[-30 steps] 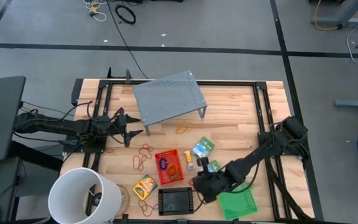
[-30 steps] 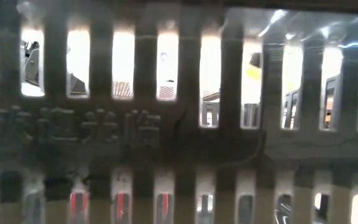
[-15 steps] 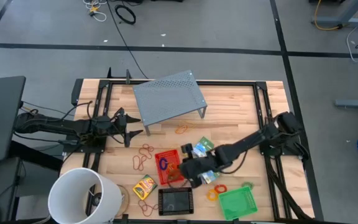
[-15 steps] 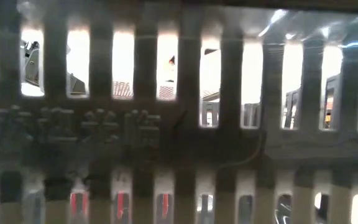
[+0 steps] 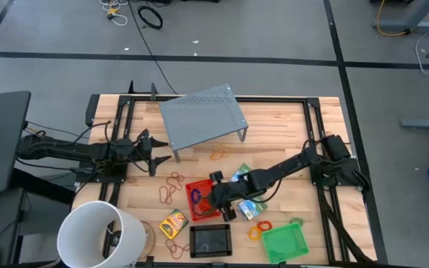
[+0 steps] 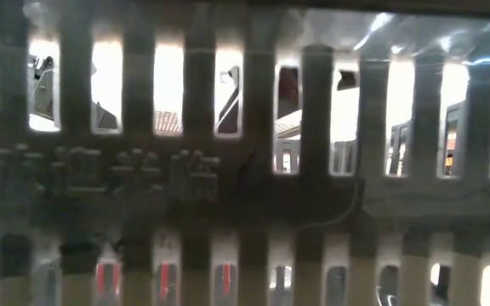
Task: Pick & Place Office Desk Supplies
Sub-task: Put the yellow spring keychain into the red bin
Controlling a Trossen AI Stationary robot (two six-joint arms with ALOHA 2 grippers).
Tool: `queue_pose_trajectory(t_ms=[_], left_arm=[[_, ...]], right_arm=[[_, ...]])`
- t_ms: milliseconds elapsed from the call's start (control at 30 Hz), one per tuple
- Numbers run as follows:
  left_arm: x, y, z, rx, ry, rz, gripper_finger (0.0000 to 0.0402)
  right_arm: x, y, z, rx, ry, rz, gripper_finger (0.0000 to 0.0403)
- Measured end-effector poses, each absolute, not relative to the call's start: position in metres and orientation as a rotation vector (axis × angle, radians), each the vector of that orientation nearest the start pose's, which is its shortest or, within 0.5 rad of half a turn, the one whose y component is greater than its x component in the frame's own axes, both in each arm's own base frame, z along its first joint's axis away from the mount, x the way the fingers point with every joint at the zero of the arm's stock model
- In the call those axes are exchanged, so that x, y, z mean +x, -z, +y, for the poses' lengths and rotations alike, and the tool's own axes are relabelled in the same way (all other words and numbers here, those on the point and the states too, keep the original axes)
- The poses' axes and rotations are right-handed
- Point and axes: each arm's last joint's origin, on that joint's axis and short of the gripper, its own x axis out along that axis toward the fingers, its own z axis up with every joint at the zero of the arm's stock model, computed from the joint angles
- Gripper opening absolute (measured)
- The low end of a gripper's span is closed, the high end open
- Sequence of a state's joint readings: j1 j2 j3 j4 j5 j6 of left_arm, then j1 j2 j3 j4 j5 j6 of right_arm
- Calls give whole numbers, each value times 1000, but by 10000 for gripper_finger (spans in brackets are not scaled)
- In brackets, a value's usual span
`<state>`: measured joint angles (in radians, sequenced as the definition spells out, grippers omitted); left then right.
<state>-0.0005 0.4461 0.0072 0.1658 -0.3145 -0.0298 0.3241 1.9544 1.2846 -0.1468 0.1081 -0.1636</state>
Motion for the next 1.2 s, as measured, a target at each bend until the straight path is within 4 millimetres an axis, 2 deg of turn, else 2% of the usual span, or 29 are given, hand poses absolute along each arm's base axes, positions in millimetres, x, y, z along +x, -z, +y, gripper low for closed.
queue_pose_trajectory(t_ms=[100, 200, 300, 500, 667, 800, 933, 1200], left_arm=[[121, -142, 9, 13, -316, 266, 262], [121, -142, 9, 14, -316, 268, 262], [121, -141, 9, 15, -316, 277, 262], [121, -140, 9, 12, -317, 287, 262], [121, -140, 9, 11, -317, 287, 262], [121, -140, 9, 11, -316, 284, 262], [121, -141, 9, 20, -315, 276, 262], [121, -142, 9, 25, -314, 263, 262]], right_arm=[[391, -176, 133, -326, -276, 784, 191], [382, -182, 142, -316, -288, 813, 217], [367, -191, 153, -286, -277, 864, 221], [341, -204, 182, -127, -292, 927, 201], [322, -197, 206, -11, -310, 1034, 184], [310, -193, 214, 45, -263, 1112, 178], [303, -188, 216, 55, -224, 1177, 178], [298, -164, 214, 40, -213, 1360, 178]])
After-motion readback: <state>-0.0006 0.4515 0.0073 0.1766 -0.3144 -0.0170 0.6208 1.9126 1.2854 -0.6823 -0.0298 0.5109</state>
